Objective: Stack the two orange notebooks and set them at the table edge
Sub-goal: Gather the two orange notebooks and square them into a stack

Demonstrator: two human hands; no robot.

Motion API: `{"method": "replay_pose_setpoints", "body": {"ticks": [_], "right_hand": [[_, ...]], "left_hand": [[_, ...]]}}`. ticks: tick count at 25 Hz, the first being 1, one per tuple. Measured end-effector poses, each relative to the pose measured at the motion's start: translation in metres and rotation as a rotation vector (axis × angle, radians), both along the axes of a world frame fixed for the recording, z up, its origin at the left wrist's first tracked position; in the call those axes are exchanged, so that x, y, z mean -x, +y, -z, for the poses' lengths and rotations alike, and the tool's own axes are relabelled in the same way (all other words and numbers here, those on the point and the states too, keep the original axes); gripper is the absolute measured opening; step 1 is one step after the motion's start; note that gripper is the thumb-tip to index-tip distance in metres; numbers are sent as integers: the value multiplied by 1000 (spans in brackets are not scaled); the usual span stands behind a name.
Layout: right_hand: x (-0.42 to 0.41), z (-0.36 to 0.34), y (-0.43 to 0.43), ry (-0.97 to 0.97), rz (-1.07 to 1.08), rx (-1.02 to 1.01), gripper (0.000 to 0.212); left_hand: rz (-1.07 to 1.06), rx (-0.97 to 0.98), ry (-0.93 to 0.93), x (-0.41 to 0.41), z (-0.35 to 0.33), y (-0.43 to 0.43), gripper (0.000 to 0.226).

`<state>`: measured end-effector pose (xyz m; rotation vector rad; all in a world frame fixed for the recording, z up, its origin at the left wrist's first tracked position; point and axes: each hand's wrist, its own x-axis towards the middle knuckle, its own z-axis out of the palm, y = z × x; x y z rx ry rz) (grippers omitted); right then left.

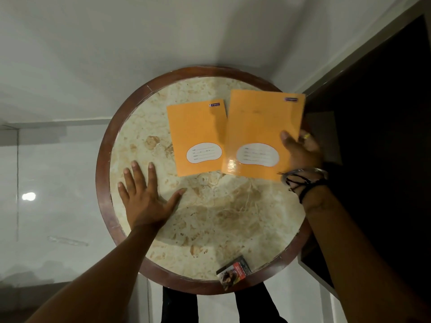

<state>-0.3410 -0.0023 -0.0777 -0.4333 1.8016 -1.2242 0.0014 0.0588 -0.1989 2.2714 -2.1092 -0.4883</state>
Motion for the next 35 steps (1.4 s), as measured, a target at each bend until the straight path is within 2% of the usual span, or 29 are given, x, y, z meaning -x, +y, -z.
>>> {"method": "replay_pose_setpoints", "body": {"ticks": [2, 7, 10, 12, 14, 16, 17, 20, 22, 24, 26, 27, 29, 30, 32, 35], "right_hand": [[-32, 13, -26, -109, -65, -3, 16], [-82, 54, -58, -48, -221, -164, 30], [-85, 65, -62, 140, -290, -239, 26], [-86, 69, -64, 303, -324, -307, 35], [-88, 72, -64, 431, -380, -344, 46], [-92, 73, -69, 505, -437, -375, 49], [-93, 72, -73, 480, -437, -397, 50], [-98, 62, -86, 349, -397, -507, 70], [-95, 49, -91, 216, -387, -508, 71], [-93, 35, -87, 49, -322, -327, 54], [-88, 21, -72, 65, -238, -89, 44], [-85, 16, -59, 96, -217, 48, 43], [-81, 12, -29, 127, -241, 251, 39], [-79, 16, -14, 141, -266, 267, 39], [-71, 29, 12, 171, -298, 196, 45], [-57, 47, 23, 210, -335, 132, 36]], "left_hand": [[-5, -4, -5, -1, 1, 0, 112], [-4, -26, -27, -2, 6, 0, 112], [-1, -61, -1, 0, 2, 0, 104], [-5, -21, 54, 2, -8, 0, 93], [-36, 74, 191, 16, -24, -13, 79], [-205, 110, 309, 47, -37, -49, 68], [-334, 60, 351, 65, -44, -73, 66], [-698, -203, 421, 105, -59, -139, 78], [-791, -286, 474, 114, -63, -157, 85], [-734, -190, 655, 116, -70, -151, 71], [-603, 54, 940, 119, -83, -125, 47], [-493, 192, 1009, 119, -90, -110, 41], [-248, 360, 1026, 113, -86, -81, 47], [-124, 358, 1001, 109, -78, -69, 53], [62, 281, 925, 101, -60, -52, 46], [116, 217, 868, 100, -48, -48, 38]]}}
